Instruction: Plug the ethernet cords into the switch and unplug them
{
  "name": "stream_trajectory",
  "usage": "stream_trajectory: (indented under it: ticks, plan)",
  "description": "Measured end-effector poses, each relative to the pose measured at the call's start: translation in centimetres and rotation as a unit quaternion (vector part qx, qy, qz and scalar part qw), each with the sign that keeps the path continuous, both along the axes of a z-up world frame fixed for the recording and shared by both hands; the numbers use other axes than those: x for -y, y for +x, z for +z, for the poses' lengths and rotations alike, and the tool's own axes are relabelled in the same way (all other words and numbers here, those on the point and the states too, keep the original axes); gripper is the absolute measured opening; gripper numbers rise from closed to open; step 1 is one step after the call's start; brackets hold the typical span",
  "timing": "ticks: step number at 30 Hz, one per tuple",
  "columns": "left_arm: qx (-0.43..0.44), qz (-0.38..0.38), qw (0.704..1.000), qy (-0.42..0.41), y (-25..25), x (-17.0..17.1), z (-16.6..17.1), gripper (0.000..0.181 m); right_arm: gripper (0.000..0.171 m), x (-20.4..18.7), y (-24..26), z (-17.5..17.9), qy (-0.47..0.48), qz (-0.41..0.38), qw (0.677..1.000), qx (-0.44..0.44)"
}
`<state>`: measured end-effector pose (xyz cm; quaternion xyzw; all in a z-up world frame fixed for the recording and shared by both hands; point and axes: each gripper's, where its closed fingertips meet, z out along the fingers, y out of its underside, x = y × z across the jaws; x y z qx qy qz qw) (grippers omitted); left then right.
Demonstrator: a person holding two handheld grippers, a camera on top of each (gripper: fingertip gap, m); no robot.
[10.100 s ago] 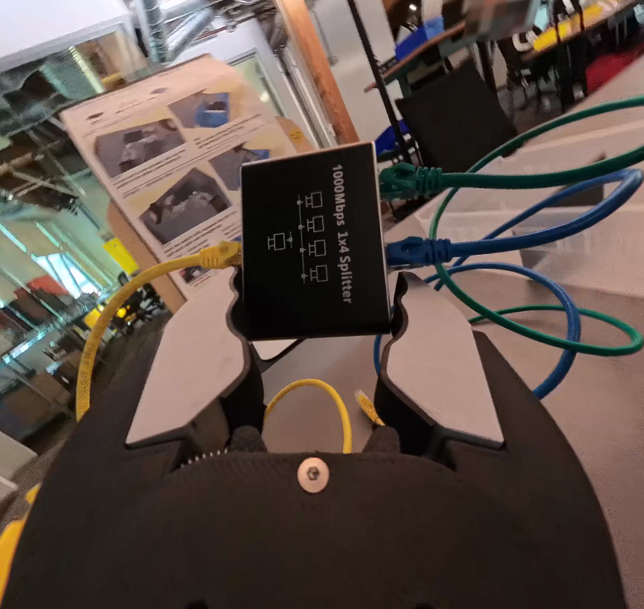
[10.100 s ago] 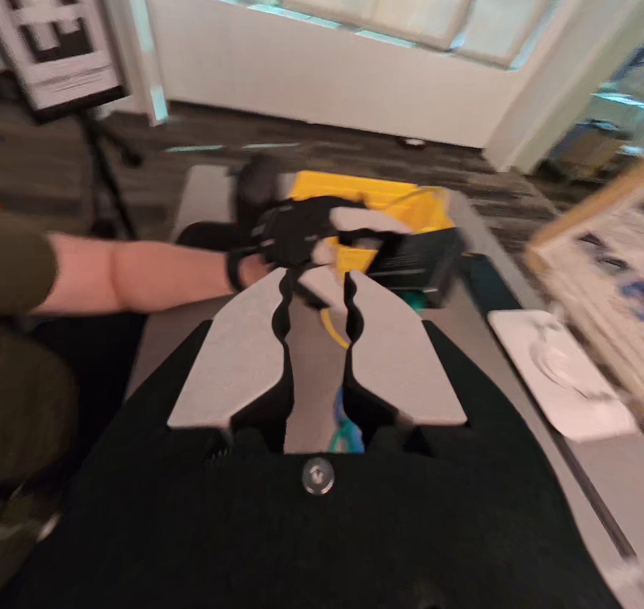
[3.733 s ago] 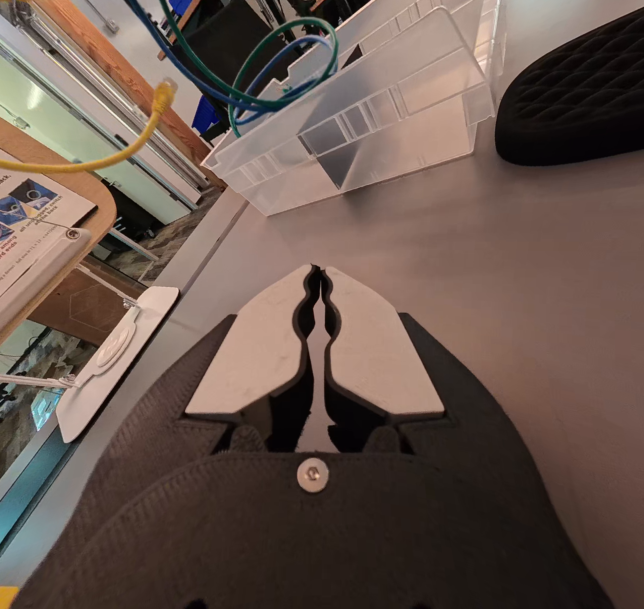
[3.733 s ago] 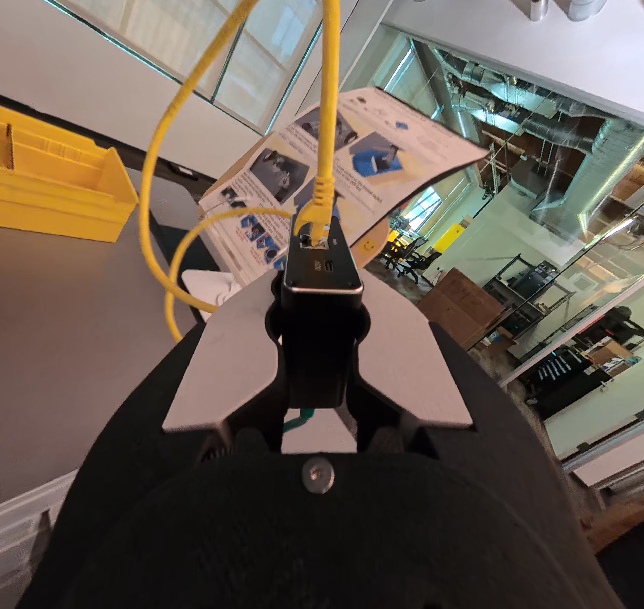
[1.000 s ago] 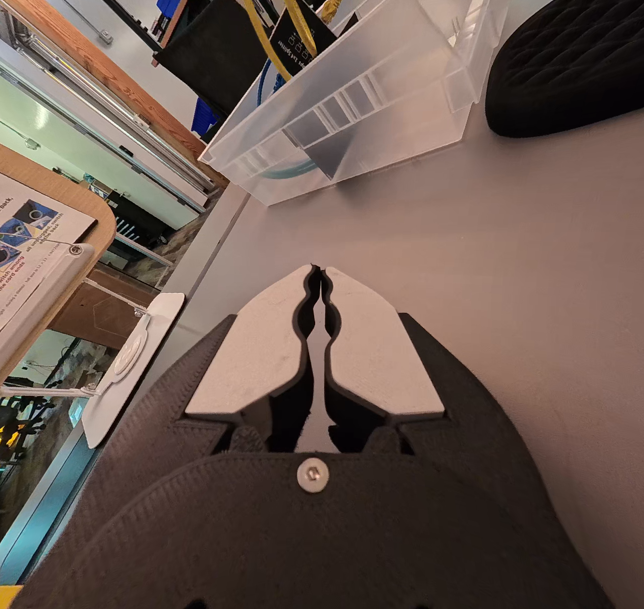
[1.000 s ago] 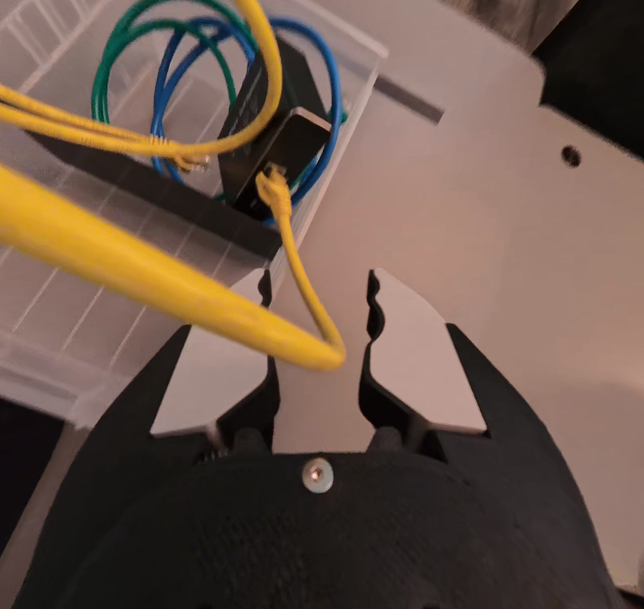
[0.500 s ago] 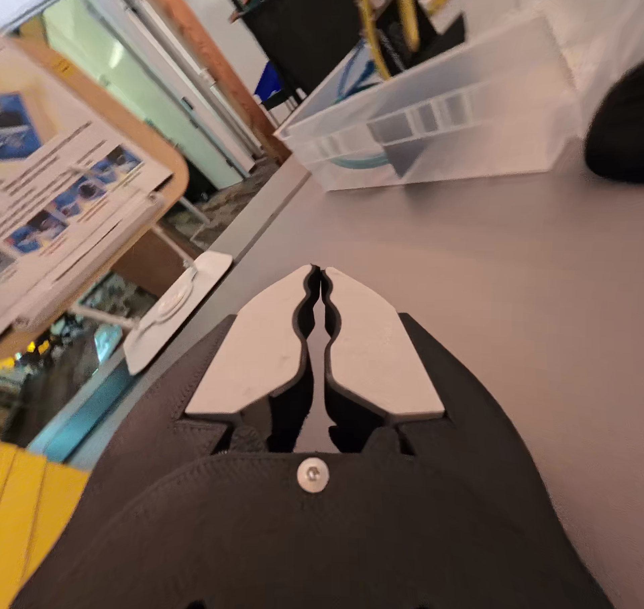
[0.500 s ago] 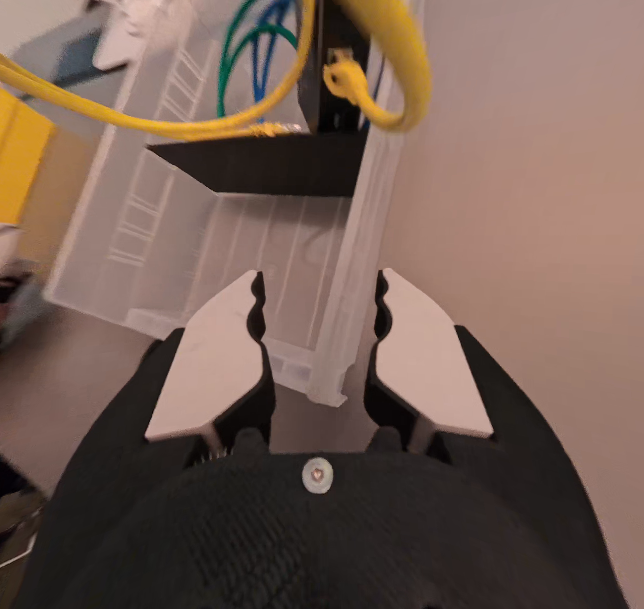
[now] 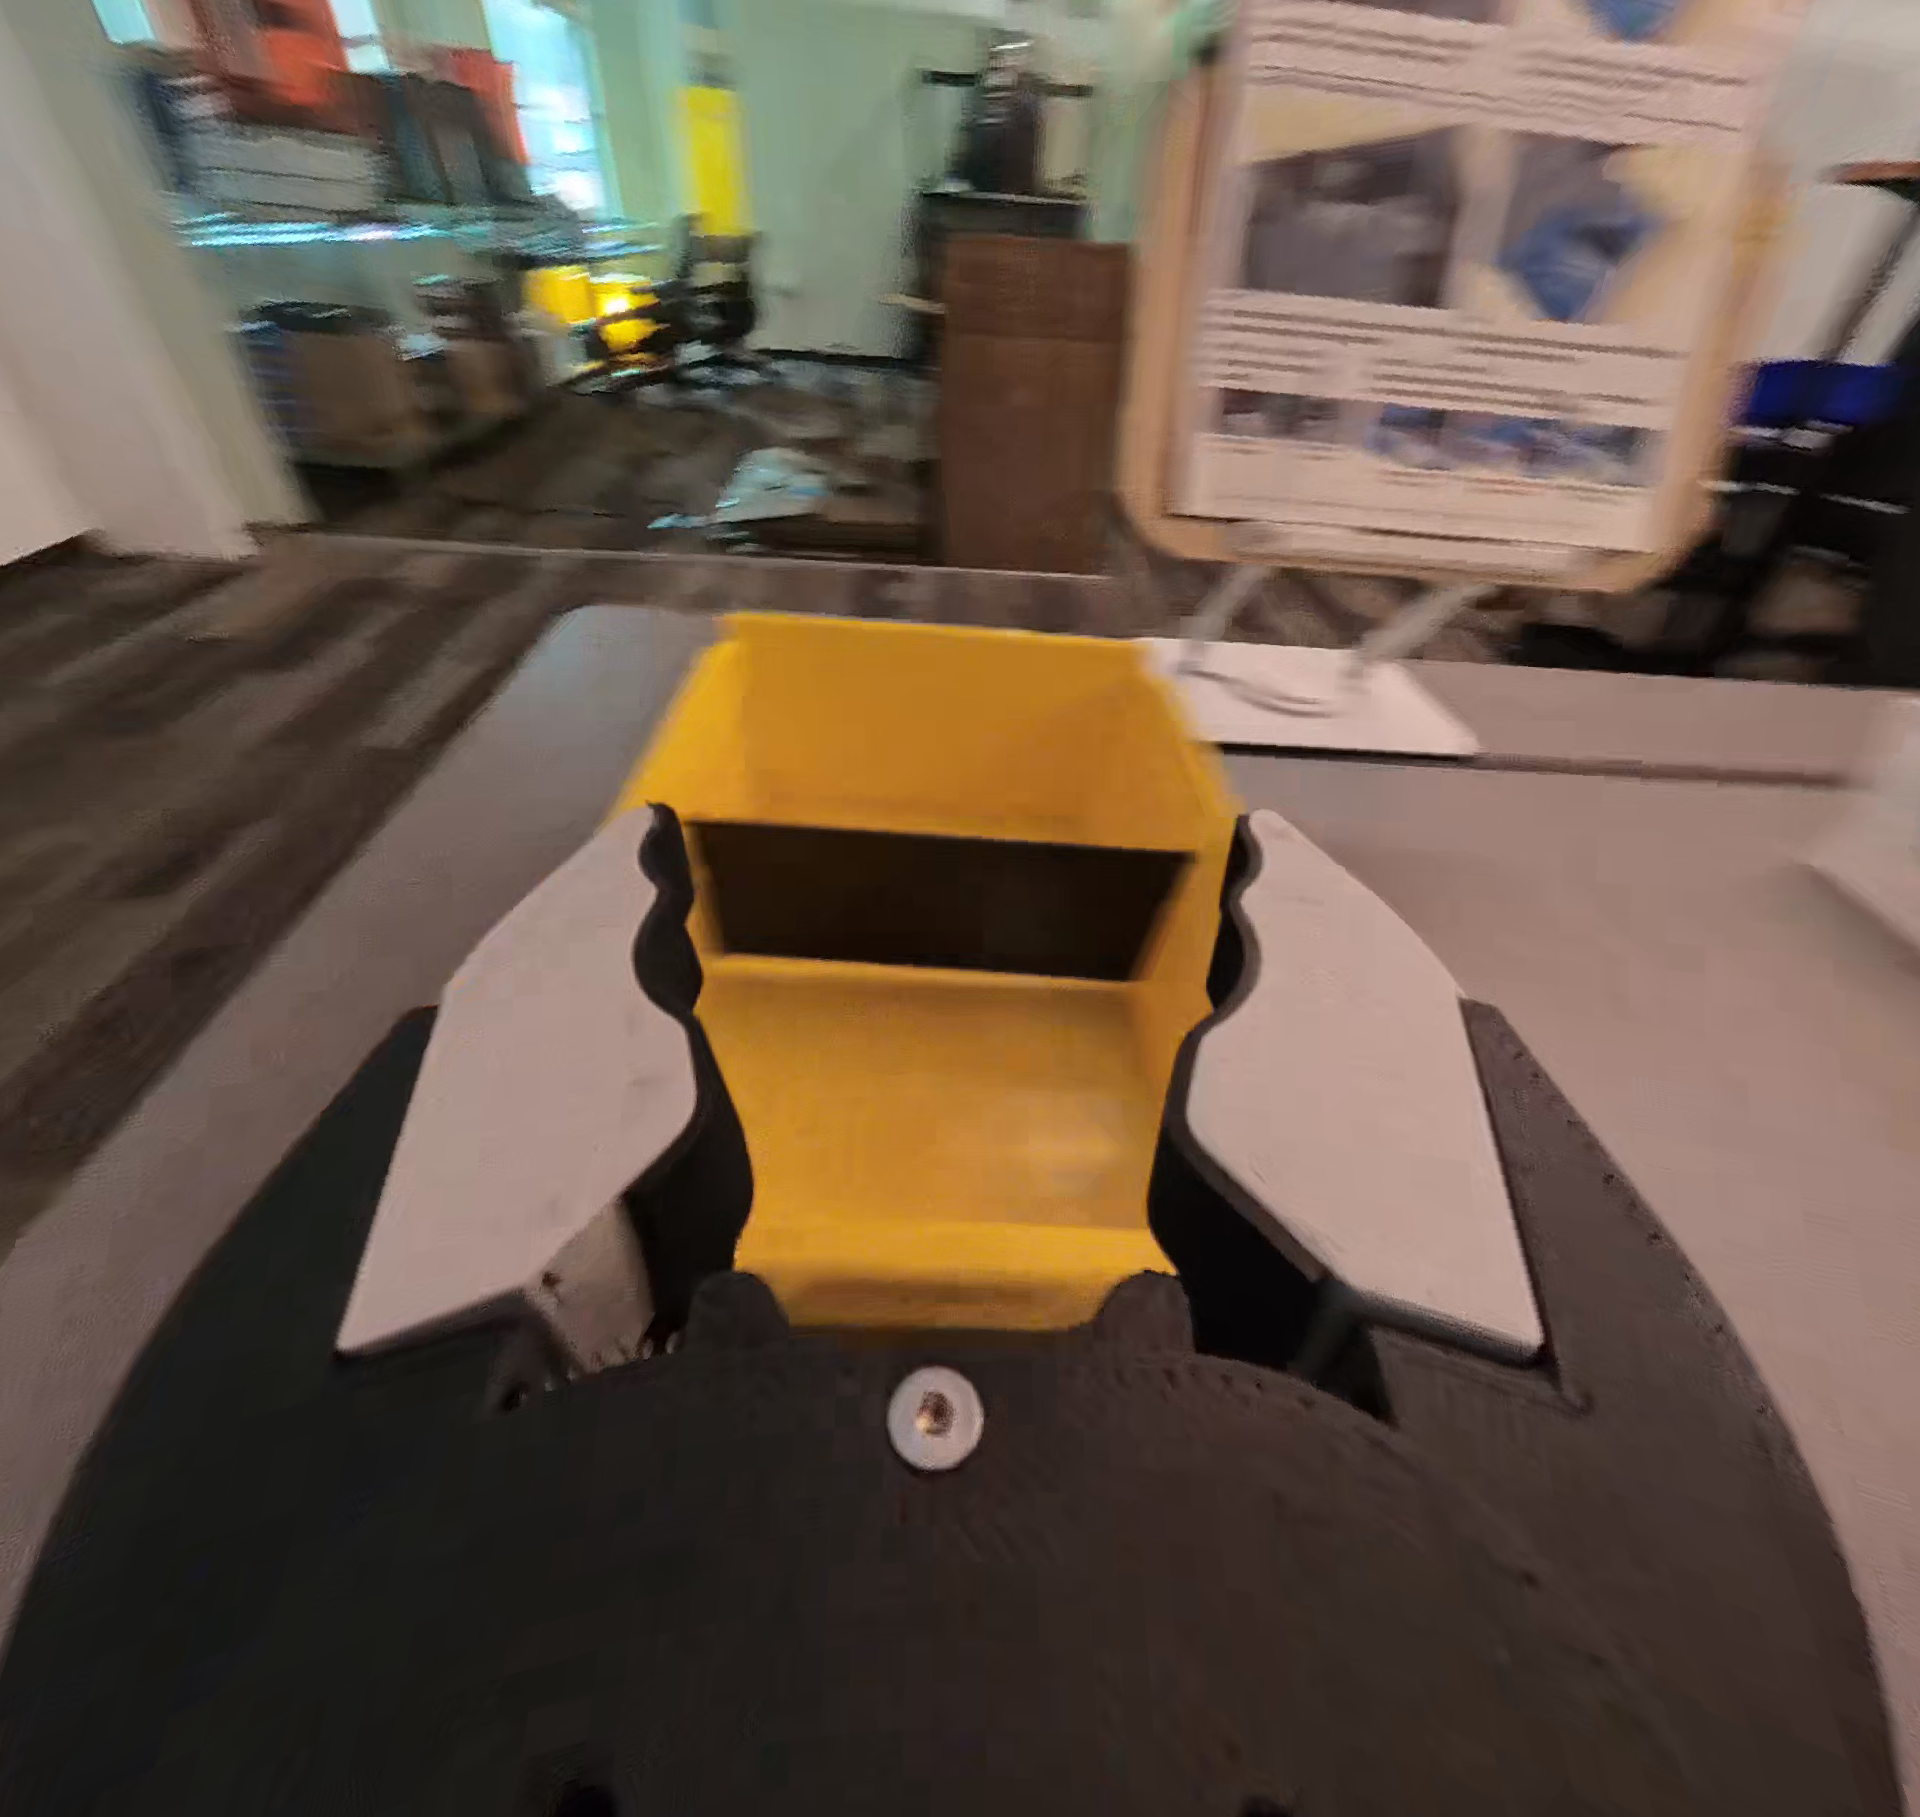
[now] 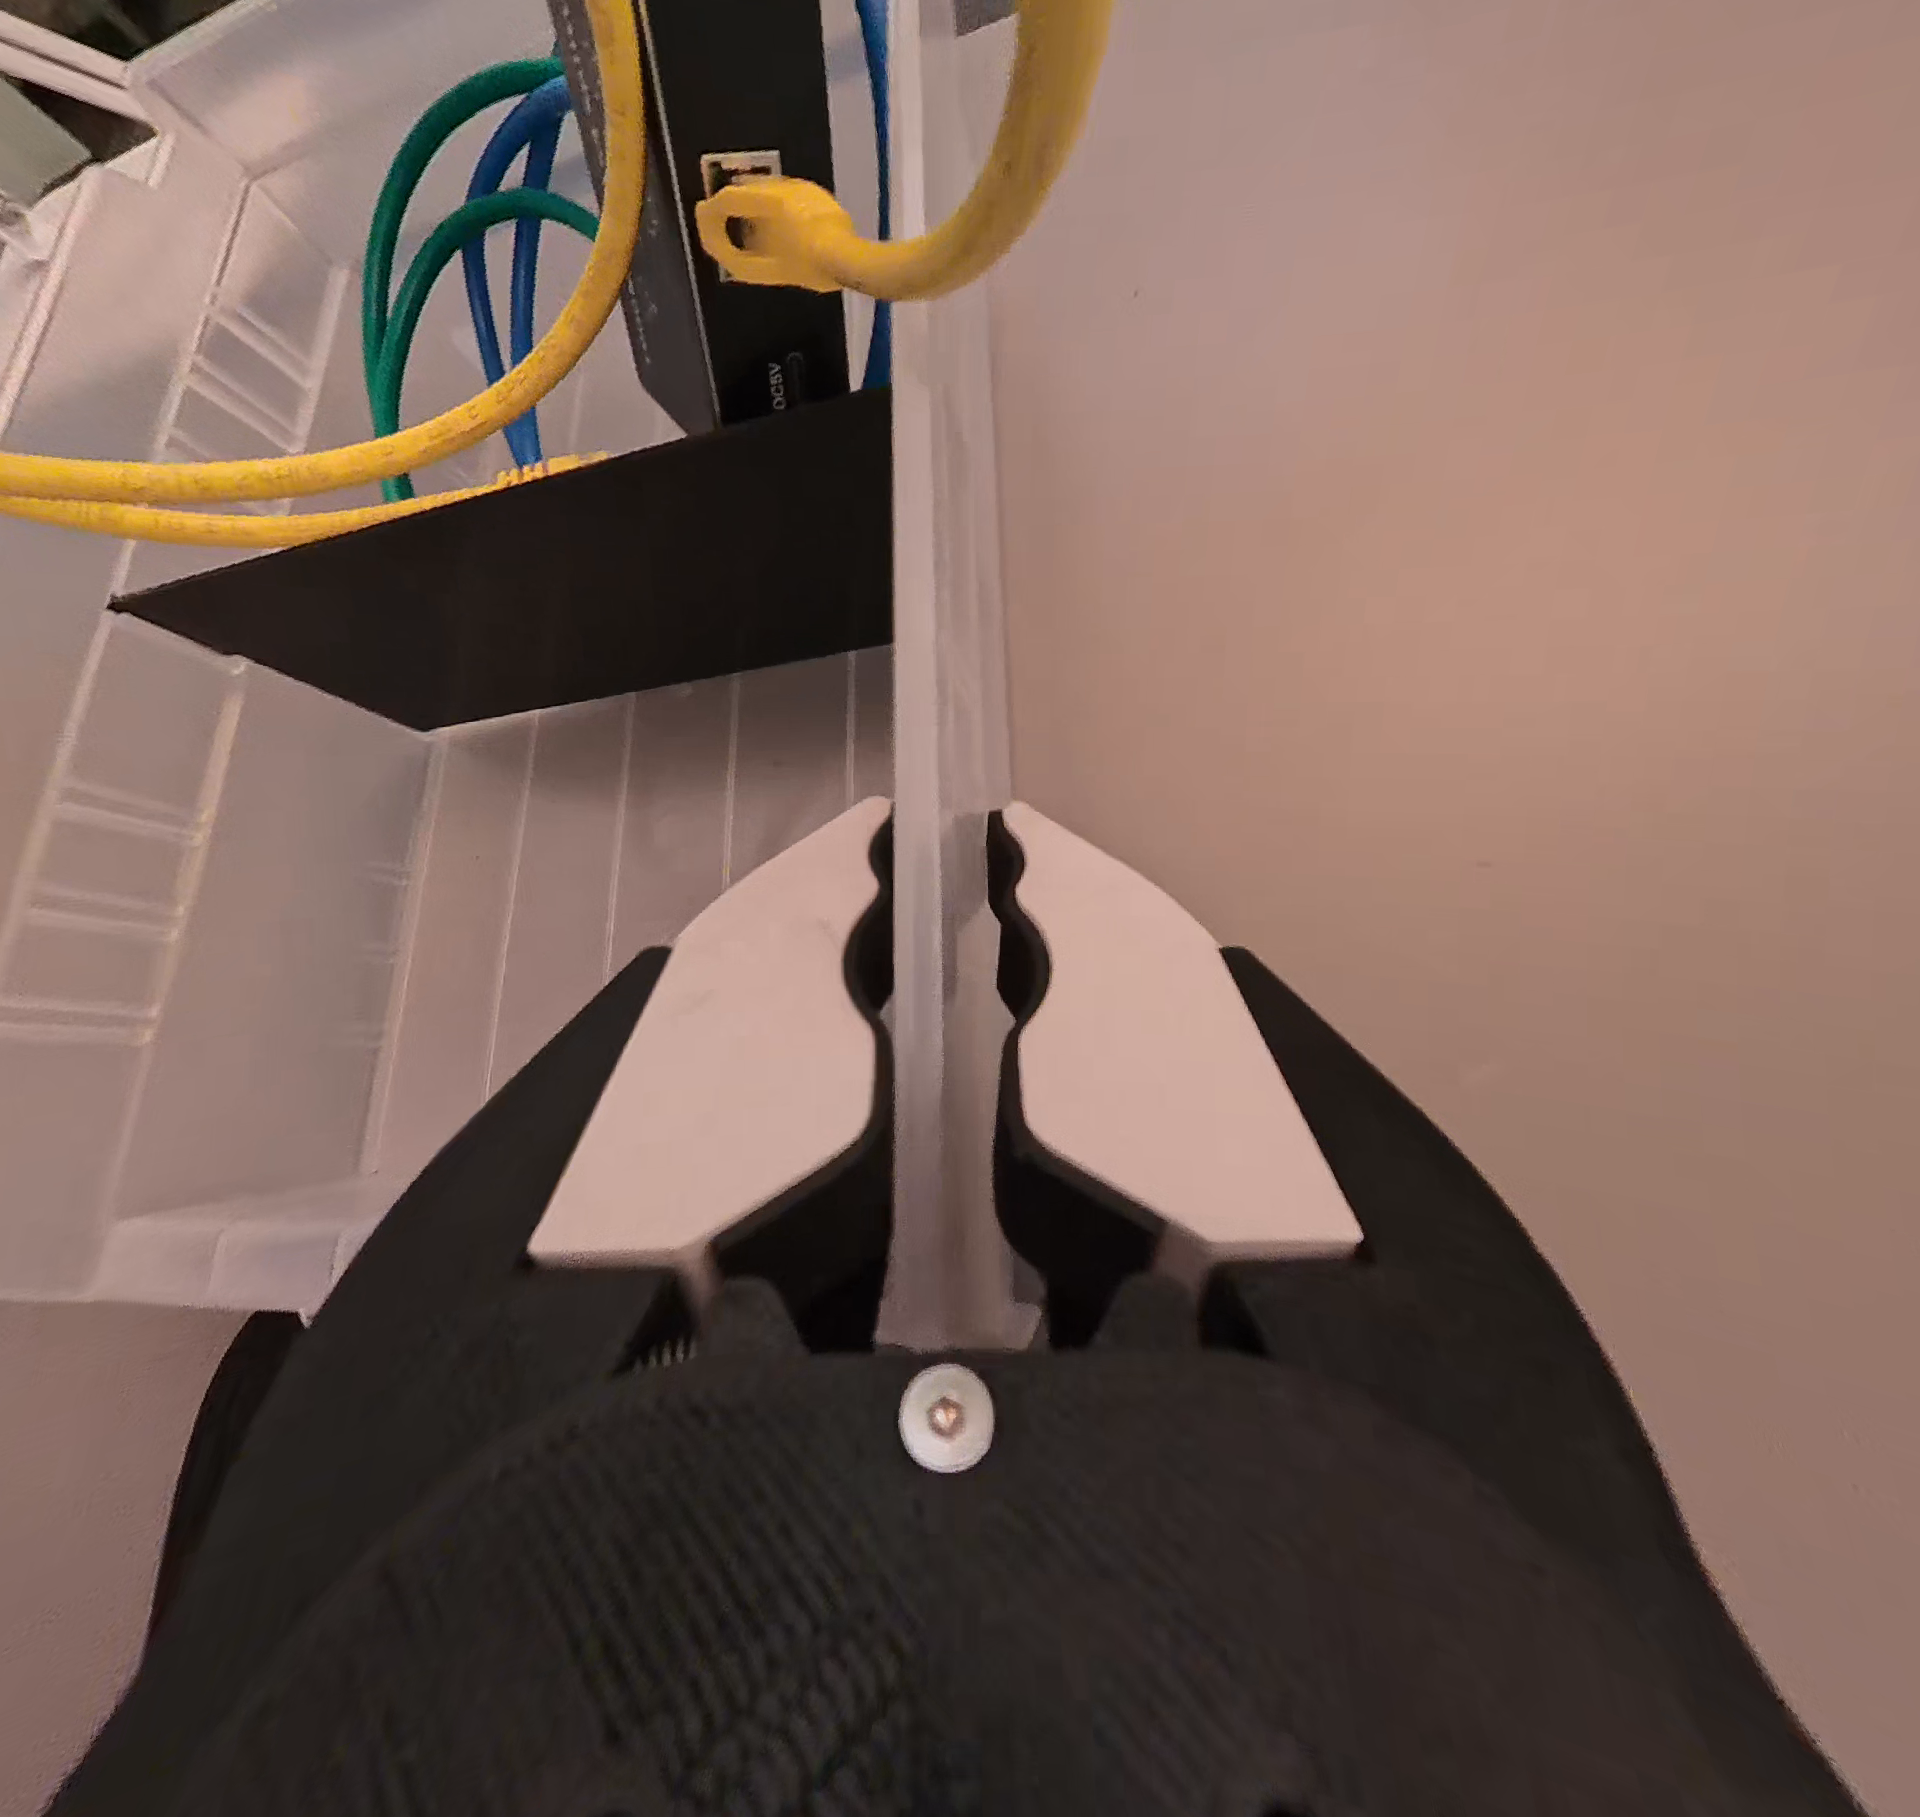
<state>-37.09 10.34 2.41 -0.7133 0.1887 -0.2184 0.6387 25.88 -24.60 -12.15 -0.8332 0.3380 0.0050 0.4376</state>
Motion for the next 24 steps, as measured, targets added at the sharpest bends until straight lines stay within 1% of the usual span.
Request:
stream_trajectory:
  ticks: [2, 4, 6, 8, 10, 11, 13, 14, 15, 17, 19, 21, 23, 24]
  plan:
    - [-0.006, 0.046, 0.998, -0.043, -5.0, -2.2, -2.0, 0.103, 0.011, 0.0, 0.3, -0.1, -0.009, -0.009, 1.000, 0.008]
    - [-0.018, 0.060, 0.994, -0.093, -8.0, -3.7, -4.4, 0.104, 0.008, 0.1, 0.5, -0.1, -0.025, -0.016, 0.999, 0.027]
    - [-0.025, 0.051, 0.991, -0.119, -9.3, -4.7, -6.1, 0.101, 0.008, 0.1, 0.6, -0.2, -0.036, -0.020, 0.998, 0.038]
    - [-0.046, 0.048, 0.990, -0.127, -9.9, -5.6, -7.3, 0.095, 0.007, 0.1, 0.6, -0.2, -0.043, -0.022, 0.998, 0.042]
    - [-0.059, 0.043, 0.988, -0.133, -10.0, -6.4, -8.2, 0.095, 0.008, 0.0, 0.4, -0.2, -0.042, -0.024, 0.998, 0.039]
    - [-0.051, 0.028, 0.989, -0.136, -9.5, -6.6, -8.3, 0.093, 0.008, 0.0, 0.3, -0.2, -0.042, -0.025, 0.998, 0.039]
    - [-0.013, -0.032, 0.987, -0.158, -7.3, -6.3, -8.4, 0.085, 0.008, -0.1, 0.0, -0.2, -0.044, -0.028, 0.998, 0.037]
    - [-0.007, -0.057, 0.983, -0.173, -6.3, -6.2, -8.7, 0.078, 0.008, -0.2, -0.1, -0.2, -0.044, -0.029, 0.998, 0.035]
    - [-0.017, -0.066, 0.981, -0.184, -5.7, -6.4, -9.3, 0.071, 0.008, -0.3, -0.3, -0.3, -0.044, -0.030, 0.998, 0.033]
    - [-0.057, -0.056, 0.979, -0.190, -5.1, -7.2, -10.5, 0.062, 0.008, -0.6, -0.8, -0.3, -0.044, -0.032, 0.998, 0.032]
    - [-0.091, -0.061, 0.973, -0.202, -4.2, -7.5, -11.7, 0.044, 0.008, -0.9, -1.3, -0.3, -0.043, -0.035, 0.998, 0.030]
    - [-0.093, -0.054, 0.972, -0.207, -3.8, -7.8, -11.7, 0.027, 0.008, -1.4, -2.0, -0.2, -0.043, -0.038, 0.998, 0.030]
    - [-0.106, -0.063, 0.968, -0.220, -3.1, -7.5, -11.8, 0.011, 0.008, -2.1, -2.9, -0.2, -0.045, -0.036, 0.998, 0.031]
    - [-0.114, -0.073, 0.966, -0.222, -2.4, -7.2, -11.9, 0.010, 0.008, -2.6, -3.3, -0.2, -0.046, -0.033, 0.998, 0.032]
